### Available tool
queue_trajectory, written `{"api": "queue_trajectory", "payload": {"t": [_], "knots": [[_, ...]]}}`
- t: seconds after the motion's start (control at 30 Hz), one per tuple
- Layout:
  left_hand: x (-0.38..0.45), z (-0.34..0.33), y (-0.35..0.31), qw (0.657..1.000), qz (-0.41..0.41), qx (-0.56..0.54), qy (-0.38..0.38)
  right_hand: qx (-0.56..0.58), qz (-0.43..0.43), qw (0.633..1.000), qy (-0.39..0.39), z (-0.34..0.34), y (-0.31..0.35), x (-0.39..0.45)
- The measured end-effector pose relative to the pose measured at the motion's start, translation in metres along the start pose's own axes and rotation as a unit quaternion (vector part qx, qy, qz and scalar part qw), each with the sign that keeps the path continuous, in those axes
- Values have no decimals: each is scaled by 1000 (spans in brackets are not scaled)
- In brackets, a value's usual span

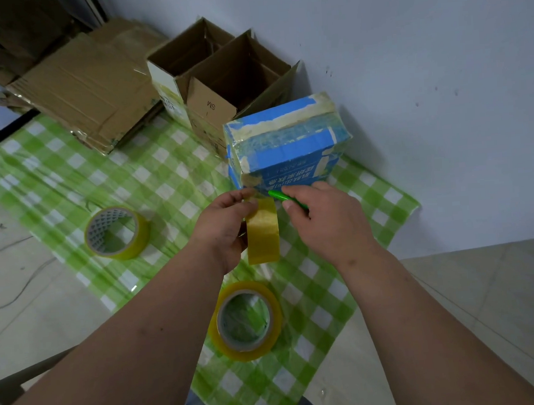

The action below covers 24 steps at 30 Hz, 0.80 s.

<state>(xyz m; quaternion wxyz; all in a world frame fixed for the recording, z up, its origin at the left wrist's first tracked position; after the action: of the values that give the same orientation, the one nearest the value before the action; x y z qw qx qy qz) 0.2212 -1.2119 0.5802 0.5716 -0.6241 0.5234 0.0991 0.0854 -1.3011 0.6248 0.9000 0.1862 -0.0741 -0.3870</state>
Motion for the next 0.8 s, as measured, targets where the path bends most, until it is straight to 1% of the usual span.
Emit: {"api": "queue_trajectory", "payload": {"t": [0.23, 0.47, 0.8], "knots": [[2, 0, 0, 1000, 4, -7, 1, -19, 17, 1000, -14, 3, 7, 7], [6, 1, -3, 1000, 1, 3, 1, -9, 26, 999, -30, 8, 11, 10], [11, 0, -4, 1000, -10, 6, -2, -28, 31, 999, 1, 11, 19, 19]]}}
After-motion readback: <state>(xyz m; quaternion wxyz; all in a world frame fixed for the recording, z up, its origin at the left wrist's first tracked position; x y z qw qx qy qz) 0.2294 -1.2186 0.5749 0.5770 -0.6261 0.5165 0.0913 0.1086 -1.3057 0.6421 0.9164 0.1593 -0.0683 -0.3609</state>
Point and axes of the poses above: each hand's wrist, its own x-axis towards the middle knuckle, its own z-axis out of the back of the hand, y = z × x, the point moved 3 cm from there along x, towards the middle knuckle, and after that the axes turned 9 degrees about -x, right-handed, at the moved point
